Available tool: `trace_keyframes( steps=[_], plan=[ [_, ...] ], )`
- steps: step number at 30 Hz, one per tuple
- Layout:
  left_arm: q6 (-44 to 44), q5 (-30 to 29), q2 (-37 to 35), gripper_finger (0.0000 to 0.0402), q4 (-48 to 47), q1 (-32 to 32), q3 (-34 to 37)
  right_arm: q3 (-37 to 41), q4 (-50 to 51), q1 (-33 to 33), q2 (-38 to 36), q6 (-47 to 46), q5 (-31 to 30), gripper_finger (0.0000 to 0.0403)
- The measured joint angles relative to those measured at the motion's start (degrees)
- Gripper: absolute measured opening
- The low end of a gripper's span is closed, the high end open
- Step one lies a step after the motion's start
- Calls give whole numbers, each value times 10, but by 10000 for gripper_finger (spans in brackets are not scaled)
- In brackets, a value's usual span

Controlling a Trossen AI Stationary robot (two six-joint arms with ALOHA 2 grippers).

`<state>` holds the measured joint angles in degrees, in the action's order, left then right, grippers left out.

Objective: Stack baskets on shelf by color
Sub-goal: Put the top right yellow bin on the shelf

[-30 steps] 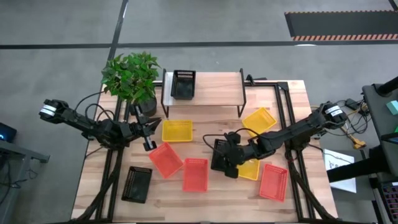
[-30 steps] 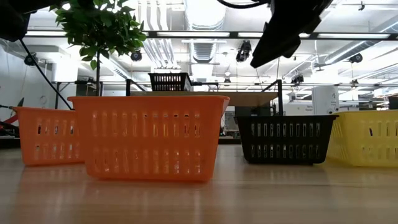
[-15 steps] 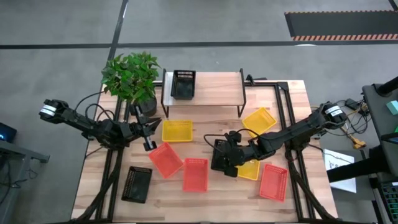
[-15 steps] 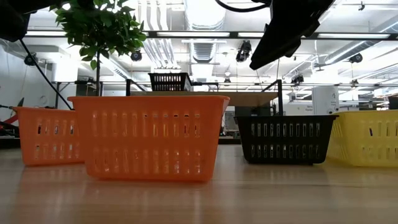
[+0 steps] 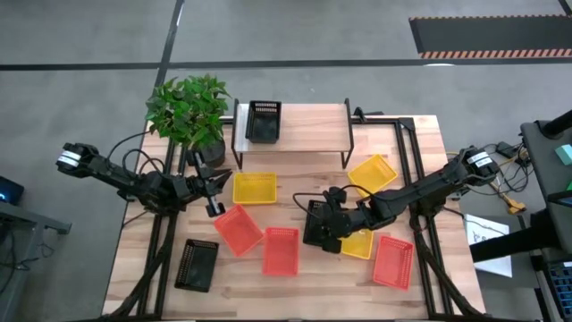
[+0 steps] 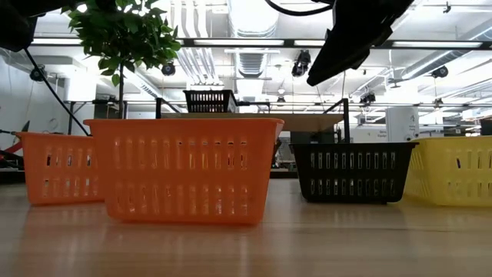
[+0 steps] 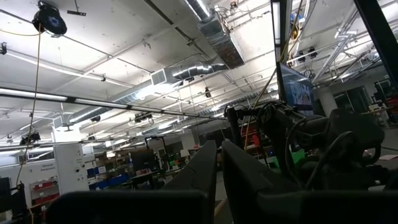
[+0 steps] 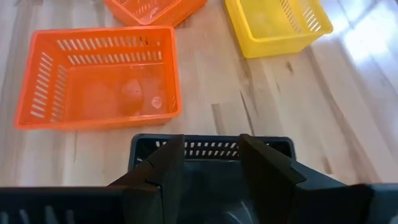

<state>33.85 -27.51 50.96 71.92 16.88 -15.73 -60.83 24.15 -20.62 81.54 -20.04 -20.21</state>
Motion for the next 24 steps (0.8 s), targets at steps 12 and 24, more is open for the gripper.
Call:
trace_keyframes(
  steps=[12, 24],
  plan=[
    [-4, 0, 0, 10, 1, 0, 0, 13, -110, 2, 0, 81, -14, 129],
    [40, 0, -1, 10, 1, 0, 0, 38, -245, 4, 5, 120, -99, 150]
  ],
)
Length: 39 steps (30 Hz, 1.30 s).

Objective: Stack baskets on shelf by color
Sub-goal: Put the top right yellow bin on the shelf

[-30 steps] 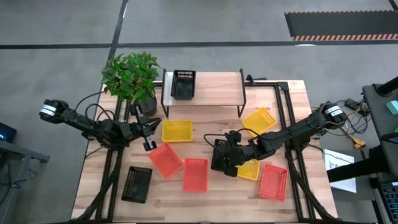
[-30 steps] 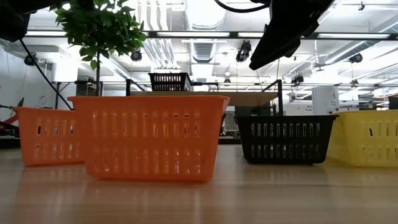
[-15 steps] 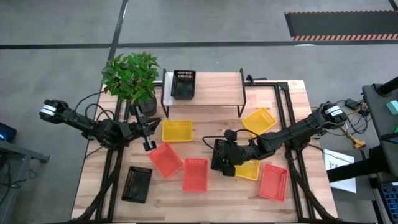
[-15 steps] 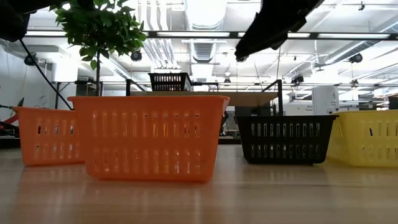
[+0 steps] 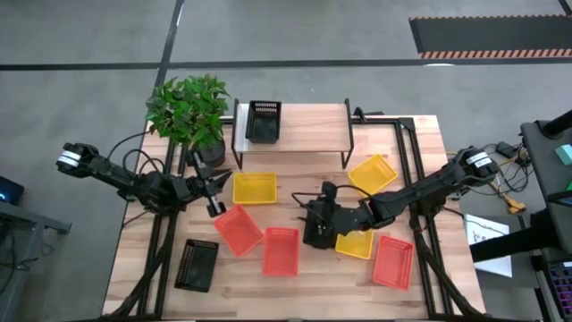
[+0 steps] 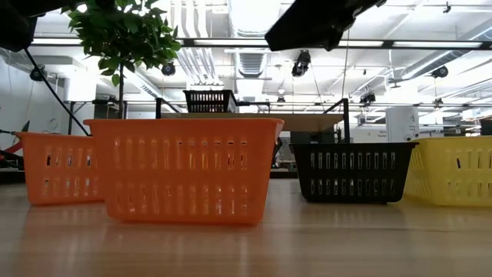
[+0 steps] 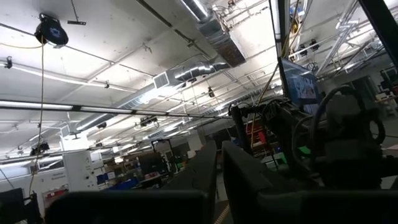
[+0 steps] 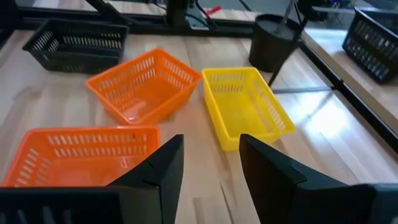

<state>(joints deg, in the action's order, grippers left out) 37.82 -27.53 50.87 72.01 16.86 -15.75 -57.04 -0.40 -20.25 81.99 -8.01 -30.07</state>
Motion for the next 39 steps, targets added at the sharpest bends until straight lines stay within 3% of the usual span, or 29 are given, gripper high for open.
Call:
trace_keyframes(
  steps=[14, 39],
  plan=[
    [2, 0, 1, 10, 0, 0, -5, 0, -59, 0, 63, 19, 1, 150],
    [1, 0, 1, 10, 0, 0, -4, -1, -76, 0, 58, 26, 0, 142]
  ],
)
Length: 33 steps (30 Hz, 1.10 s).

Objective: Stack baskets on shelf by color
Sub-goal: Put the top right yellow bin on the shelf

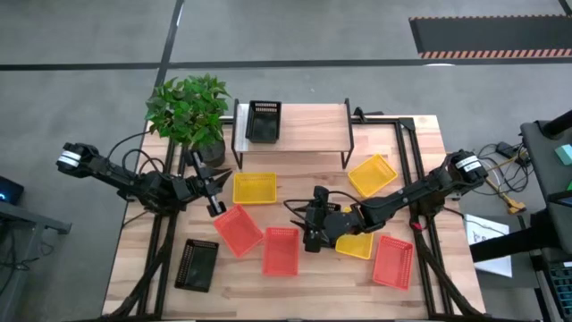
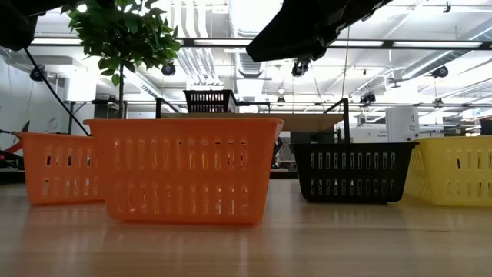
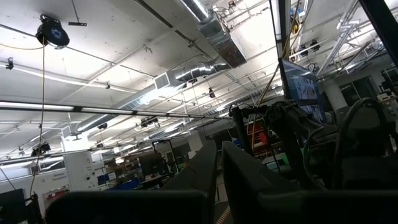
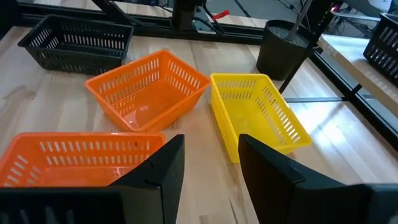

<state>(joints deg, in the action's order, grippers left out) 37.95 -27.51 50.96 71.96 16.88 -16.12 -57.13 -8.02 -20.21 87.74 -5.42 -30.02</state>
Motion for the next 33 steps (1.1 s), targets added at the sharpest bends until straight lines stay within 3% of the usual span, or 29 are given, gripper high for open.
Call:
trace_keyframes(
  steps=[14, 19, 24, 33],
  plan=[
    [-2, 0, 0, 10, 0, 0, 0, -8, -47, 5, 3, 65, -10, 38],
    [-2, 0, 0, 10, 0, 0, 1, -8, -44, 5, 6, 63, 5, 23],
    [-2, 0, 0, 10, 0, 0, 1, -8, -42, 5, 6, 55, 4, 52],
    [-3, 0, 0, 10, 0, 0, 1, -8, -43, 20, 6, 54, 4, 158]
  ],
)
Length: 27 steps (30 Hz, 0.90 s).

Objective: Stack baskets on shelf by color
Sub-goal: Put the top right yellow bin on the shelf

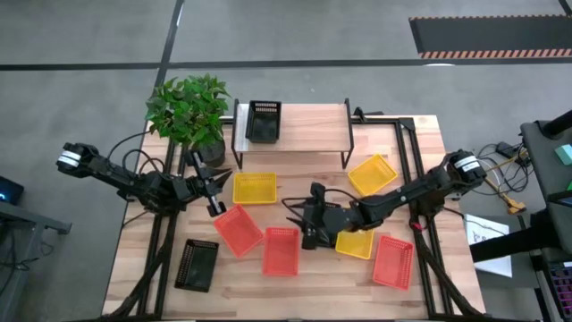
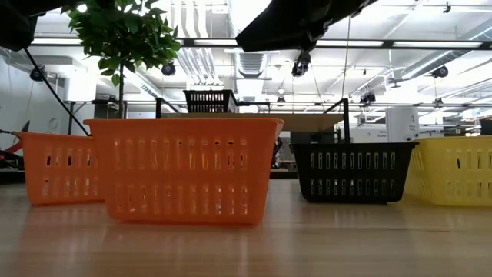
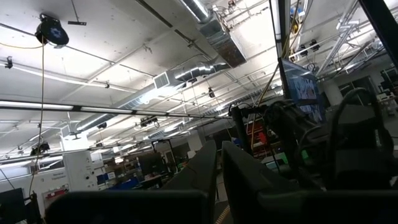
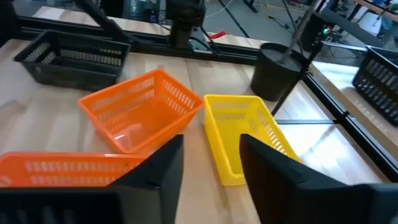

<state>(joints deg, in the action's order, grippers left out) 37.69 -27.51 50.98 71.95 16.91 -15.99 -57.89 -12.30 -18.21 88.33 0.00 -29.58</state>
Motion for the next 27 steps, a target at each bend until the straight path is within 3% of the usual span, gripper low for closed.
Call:
trace_keyframes(
  steps=[5, 11, 18, 23, 27],
  plan=[
    [0, 0, 0, 10, 0, 0, 2, 0, 1, 23, 0, -1, 2, 199],
    [1, 0, 0, 10, 0, 0, 2, -30, 57, 47, 0, -9, 32, 215],
    [1, 0, 0, 10, 0, 0, 2, -117, 319, 65, 0, -219, 38, 215],
    [1, 0, 0, 10, 0, 0, 3, -180, 534, 65, 0, -382, 107, 215],
    [1, 0, 0, 10, 0, 0, 3, -208, 673, 62, -1, -453, 142, 215]
  ],
)
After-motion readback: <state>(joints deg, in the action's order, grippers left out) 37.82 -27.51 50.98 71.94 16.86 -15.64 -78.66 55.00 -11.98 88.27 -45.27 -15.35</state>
